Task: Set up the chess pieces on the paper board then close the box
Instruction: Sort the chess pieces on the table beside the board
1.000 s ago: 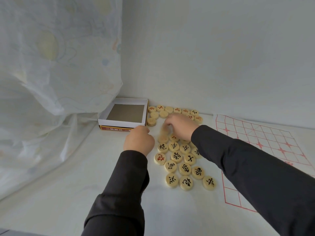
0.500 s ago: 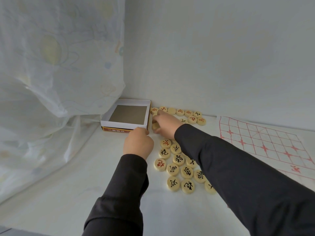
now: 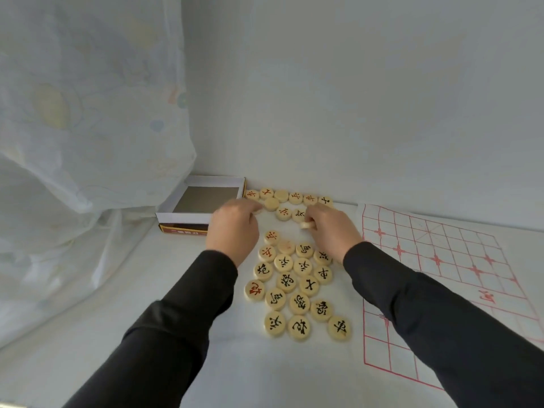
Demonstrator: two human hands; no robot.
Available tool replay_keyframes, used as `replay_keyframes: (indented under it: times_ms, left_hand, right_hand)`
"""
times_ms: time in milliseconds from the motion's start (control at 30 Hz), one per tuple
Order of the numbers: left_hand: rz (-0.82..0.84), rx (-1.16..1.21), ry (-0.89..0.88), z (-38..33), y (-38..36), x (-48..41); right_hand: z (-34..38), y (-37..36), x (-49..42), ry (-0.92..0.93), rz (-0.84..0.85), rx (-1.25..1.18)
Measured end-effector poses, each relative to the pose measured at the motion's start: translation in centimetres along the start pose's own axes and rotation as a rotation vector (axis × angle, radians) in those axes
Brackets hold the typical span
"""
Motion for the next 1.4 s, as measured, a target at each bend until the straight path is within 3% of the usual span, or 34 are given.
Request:
replay_keyframes:
  times_ms: [100,333,467,600,700,833,1033,1267,1400]
  left_hand:
    - [0.043,-0.054,-0.049,-1.5,0.2,-3.1]
    - [0.582,-0.554,0.018,0.8,-4.9,-6.9]
    - [0.670,-0.681,-0.013,1.7,-5.7,-7.5]
    - [0.636,-0.852,-0.179,1.2,-6.0,-7.9]
    - [0.625,-0.797,-0.299,0.6,-6.2,-7.8]
    - [0.662,-0.577,-0.317,0.9,-6.1,-6.9]
    - [0.700,-0.535,-0.300,2.8,-6.1,-6.0]
    - [0.376,-0.336,-0.204,3.7,-4.5,-6.7]
    - [0.271,-0.197,-0.124,4.5,-4.3,-7.7]
  right_hand:
    - [-0.9,-0.3,0.2,-0.012,0.059,-0.046]
    - [-2.5,0.5,0.2,-0.066,0.033,-0.196]
    - [-3.1,1.3,0.0,-0.082,0.026,-0.251]
    - [-3.4,1.6,0.2,-0.109,0.050,-0.270]
    - [-3.9,1.8,0.7,-0.146,0.043,-0.294]
    - [-4.1,1.6,1.1,-0.157,0.065,-0.273]
    - [-3.2,1.4,0.3,-0.191,0.064,-0.320]
    - [-0.3,1.4,-2.6,-0.172,-0.030,-0.345]
    - [2.6,0.5,-5.3,-0.145,0.016,-0.287]
Point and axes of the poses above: each hand's wrist, its own x-axis away from the middle knuckle, its own y-axis out of the back of the hand, z = x × y, the point moved 6 cm from there along -x, towards the middle knuckle, and after that the axes turned 3 degrees about -y, right-handed, at the moved point
